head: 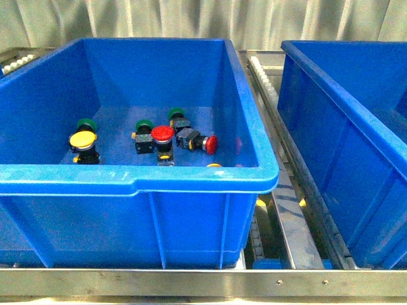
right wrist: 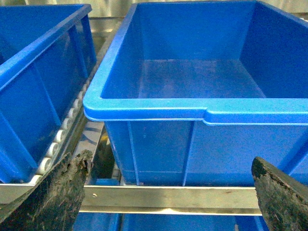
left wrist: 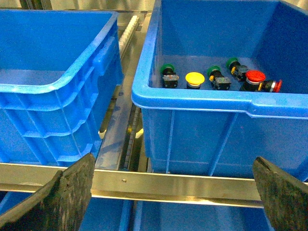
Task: Pick red and yellow buttons and place in box
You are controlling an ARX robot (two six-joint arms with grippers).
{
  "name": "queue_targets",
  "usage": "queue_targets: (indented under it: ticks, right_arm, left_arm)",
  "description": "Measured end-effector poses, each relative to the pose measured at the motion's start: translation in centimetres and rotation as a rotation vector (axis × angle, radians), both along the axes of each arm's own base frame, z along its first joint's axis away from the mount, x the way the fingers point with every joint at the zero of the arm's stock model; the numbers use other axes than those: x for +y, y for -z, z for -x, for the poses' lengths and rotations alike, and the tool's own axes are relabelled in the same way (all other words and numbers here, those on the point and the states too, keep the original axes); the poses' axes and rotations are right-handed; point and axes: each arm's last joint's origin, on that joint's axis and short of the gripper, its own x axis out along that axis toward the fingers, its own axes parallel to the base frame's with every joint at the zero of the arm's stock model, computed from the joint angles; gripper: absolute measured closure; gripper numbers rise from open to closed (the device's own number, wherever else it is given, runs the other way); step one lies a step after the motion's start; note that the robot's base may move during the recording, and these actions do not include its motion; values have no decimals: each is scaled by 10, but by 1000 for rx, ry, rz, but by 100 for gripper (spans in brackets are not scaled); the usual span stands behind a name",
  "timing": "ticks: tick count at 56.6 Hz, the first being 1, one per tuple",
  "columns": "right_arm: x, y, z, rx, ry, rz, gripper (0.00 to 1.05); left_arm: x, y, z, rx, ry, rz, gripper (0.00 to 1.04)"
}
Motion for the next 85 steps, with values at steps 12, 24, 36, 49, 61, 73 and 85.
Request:
queue_targets:
  ticks: [12, 24, 36, 49, 61, 73, 85]
  right_arm:
    - [0, 0, 0, 0, 0, 0, 6]
    - [0, 0, 0, 0, 0, 0, 6]
    - [0, 0, 0, 0, 0, 0, 6]
    - [0, 0, 0, 0, 0, 0, 6]
    - [0, 0, 0, 0, 0, 0, 6]
    - [0, 0, 0, 0, 0, 0, 6]
    - [0, 0, 0, 0, 0, 0, 6]
  left_arm:
    - [0, 0, 0, 0, 0, 0, 8]
    - [0, 0, 0, 0, 0, 0, 8]
    - [0, 0, 0, 0, 0, 0, 8]
    - [0, 0, 0, 0, 0, 0, 8]
    - [0, 0, 0, 0, 0, 0, 8]
    - [0, 0, 0, 0, 0, 0, 8]
    - [0, 0, 0, 0, 0, 0, 8]
